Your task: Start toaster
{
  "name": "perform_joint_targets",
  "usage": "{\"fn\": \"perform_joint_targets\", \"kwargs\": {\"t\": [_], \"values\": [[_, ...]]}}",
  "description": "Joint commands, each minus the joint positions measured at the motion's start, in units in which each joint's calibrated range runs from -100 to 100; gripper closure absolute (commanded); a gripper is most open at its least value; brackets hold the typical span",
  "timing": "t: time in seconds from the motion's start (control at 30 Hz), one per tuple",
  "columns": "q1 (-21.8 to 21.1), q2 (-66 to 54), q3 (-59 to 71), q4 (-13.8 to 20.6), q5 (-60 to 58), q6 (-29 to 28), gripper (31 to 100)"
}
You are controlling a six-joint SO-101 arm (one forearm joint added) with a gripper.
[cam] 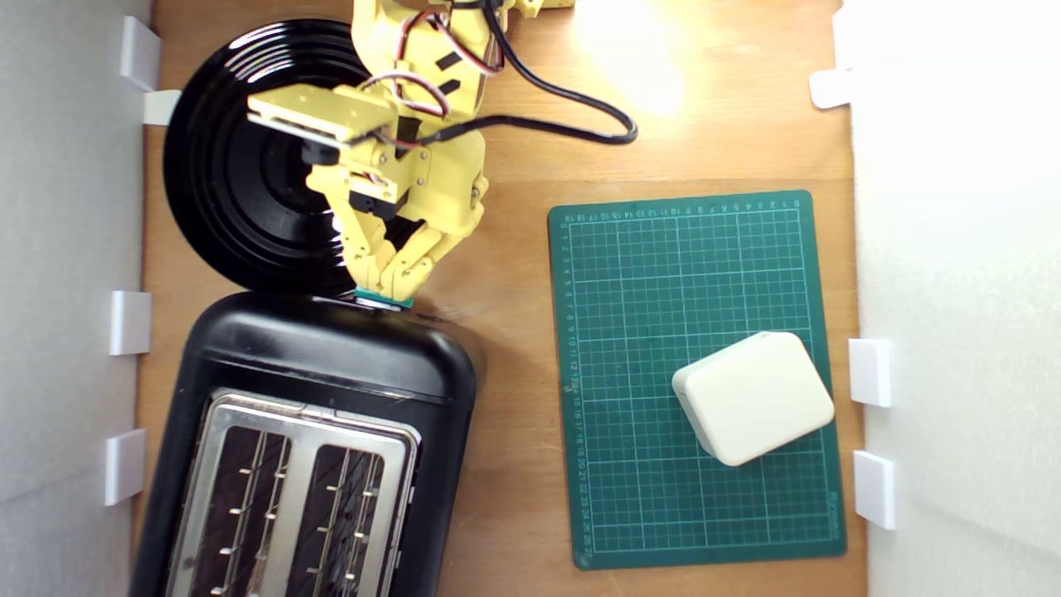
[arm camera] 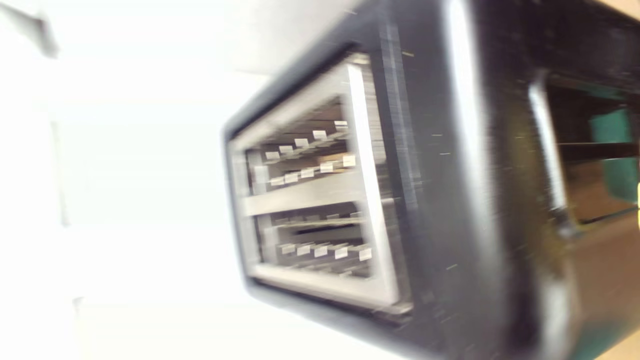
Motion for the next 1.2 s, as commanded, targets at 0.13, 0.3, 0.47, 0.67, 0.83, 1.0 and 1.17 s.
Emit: {"fn": "perform_joint_targets", "kwargs": {"t": [0.13, 0.3, 0.47, 0.67, 0.83, 1.0, 1.17], "values": [[-1.1, -20.0, 7.4, -0.1, -0.1, 0.2, 98.9], [-2.9, -30.5, 14.1, -1.0, -0.2, -1.2, 98.9], [-8.1, -40.0, 23.1, -1.1, -0.2, -3.0, 98.9], [-10.1, -48.9, 34.3, -7.7, -0.3, -3.7, 98.9], [-10.1, -53.8, 42.6, -10.1, -0.5, -3.8, 98.9], [-10.0, -59.4, 50.7, -15.1, -0.5, -3.7, 98.9], [-10.0, -66.9, 61.3, -15.2, -0.5, -3.7, 98.9]]}}
